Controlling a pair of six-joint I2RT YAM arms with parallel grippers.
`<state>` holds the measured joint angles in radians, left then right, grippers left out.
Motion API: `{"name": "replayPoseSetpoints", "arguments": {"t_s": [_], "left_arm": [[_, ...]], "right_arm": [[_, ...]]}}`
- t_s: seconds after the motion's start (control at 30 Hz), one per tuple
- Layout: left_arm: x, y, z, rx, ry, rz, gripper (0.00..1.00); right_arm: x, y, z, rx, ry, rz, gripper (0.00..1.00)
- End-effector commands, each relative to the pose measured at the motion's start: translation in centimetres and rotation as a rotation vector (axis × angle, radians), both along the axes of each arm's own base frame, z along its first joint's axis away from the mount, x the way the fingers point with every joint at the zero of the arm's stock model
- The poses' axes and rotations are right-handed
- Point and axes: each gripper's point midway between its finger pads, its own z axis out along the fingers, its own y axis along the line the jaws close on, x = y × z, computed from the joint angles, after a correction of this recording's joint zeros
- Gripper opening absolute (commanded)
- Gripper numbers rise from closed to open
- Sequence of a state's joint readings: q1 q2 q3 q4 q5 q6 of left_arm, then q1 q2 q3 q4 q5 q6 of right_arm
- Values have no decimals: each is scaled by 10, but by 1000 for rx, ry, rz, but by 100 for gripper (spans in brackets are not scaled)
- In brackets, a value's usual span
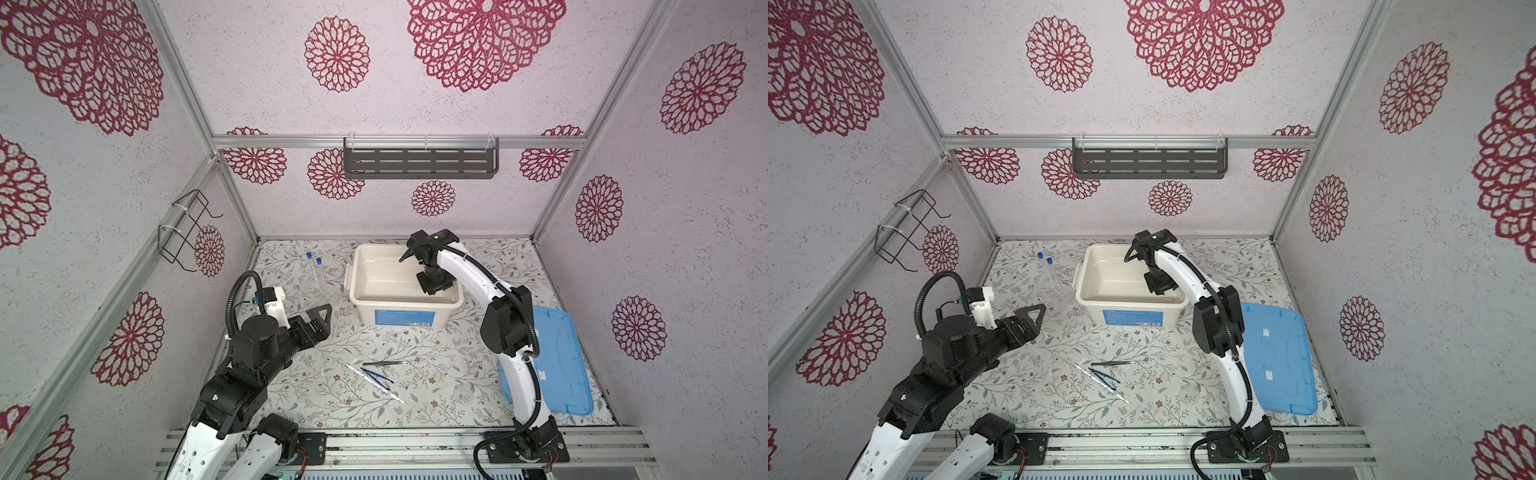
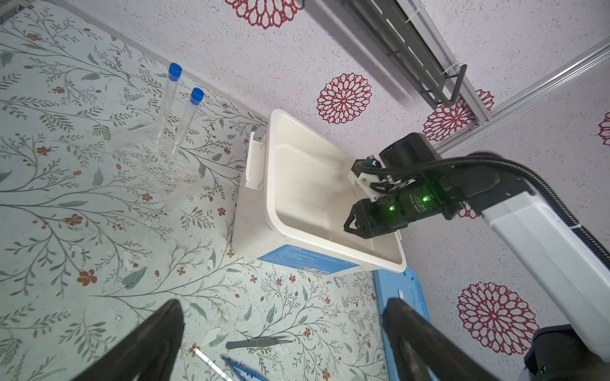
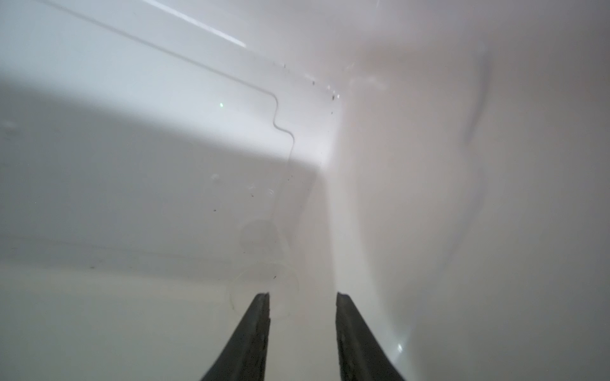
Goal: Organize the chemistry lab equipment
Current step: 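Move the right gripper back toward the clear glass funnel near the robot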
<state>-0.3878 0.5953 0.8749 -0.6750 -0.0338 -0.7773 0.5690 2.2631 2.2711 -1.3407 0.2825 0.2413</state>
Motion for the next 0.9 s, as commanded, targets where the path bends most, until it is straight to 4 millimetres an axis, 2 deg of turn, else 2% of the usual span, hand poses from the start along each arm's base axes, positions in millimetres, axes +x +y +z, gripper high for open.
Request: {"name": "replayPoseSetpoints", "arguments": {"t_s": [0.0, 0.13, 0.3, 0.37, 0.43, 0.53, 0.63, 0.7, 0.87], "left_arm": [[-5, 0, 6, 13, -22, -16, 99], [-10, 5, 6, 34, -35, -15, 100], [-15, 7, 11, 62, -40, -23, 100], [-18, 8, 5, 88, -16, -35, 100], [-21, 10, -3, 132, 7, -44, 99], [-23, 20, -8, 203, 34, -19, 99], [-21, 34, -14, 263, 68, 47, 98], [-18, 41, -24, 280, 110, 91, 98], [-17, 36, -57, 311, 217, 59, 98]], "right_arm": [[-12, -2, 68, 82, -107, -27, 43], [-18, -3, 98, 137, -162, -34, 48], [-35, -1, 138, 250, -214, -12, 46], [-45, -11, 153, 247, -233, -16, 46], [-60, -29, 161, 213, -254, -41, 46], [-93, -46, 147, 220, -222, -58, 45], [-133, -63, 122, 232, -152, -86, 46], [-160, -73, 104, 228, -72, -103, 47], [-212, -89, 61, 217, 89, -148, 48]]}}
